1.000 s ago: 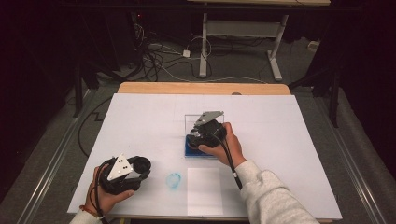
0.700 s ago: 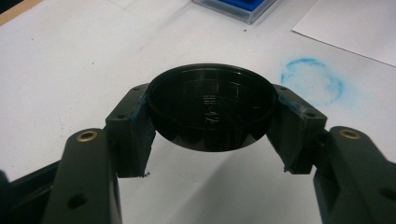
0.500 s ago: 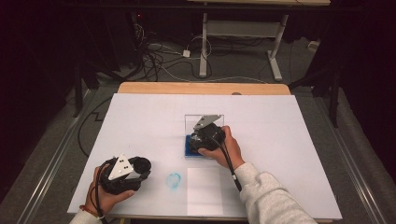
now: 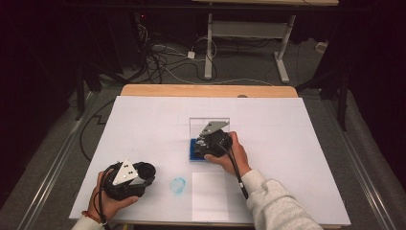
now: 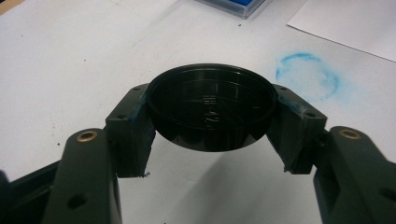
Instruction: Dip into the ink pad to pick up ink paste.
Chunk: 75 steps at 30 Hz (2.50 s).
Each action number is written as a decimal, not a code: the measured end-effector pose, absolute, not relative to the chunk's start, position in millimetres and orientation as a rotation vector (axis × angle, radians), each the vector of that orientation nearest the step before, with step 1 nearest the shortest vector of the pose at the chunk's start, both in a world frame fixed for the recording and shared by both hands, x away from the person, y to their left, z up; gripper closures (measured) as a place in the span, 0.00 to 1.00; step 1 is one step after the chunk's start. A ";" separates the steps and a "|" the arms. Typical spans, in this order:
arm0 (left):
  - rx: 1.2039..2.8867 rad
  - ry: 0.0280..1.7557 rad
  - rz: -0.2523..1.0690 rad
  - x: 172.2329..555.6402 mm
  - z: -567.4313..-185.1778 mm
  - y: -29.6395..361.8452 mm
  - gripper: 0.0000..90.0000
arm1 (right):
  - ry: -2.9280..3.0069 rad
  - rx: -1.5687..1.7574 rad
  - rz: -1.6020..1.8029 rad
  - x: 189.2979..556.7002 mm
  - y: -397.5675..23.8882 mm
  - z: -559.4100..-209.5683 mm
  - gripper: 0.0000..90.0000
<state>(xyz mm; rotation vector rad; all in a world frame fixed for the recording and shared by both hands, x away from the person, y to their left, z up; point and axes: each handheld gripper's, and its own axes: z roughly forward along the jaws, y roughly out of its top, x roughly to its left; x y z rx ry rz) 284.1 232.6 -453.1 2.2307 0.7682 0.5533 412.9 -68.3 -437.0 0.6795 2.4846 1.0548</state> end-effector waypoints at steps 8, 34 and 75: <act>2.231 0.770 0.548 284.2 -453.3 232.3 0.41 | 2.488 0.675 1.059 417.9 -66.6 -437.2 0.64; 2.237 0.761 0.530 284.2 -453.3 232.4 0.41 | 2.500 0.647 1.031 415.3 -68.6 -436.0 0.64; 2.242 0.763 0.521 285.8 -454.4 231.6 0.41 | 2.408 0.684 1.027 412.6 -116.1 -356.5 0.64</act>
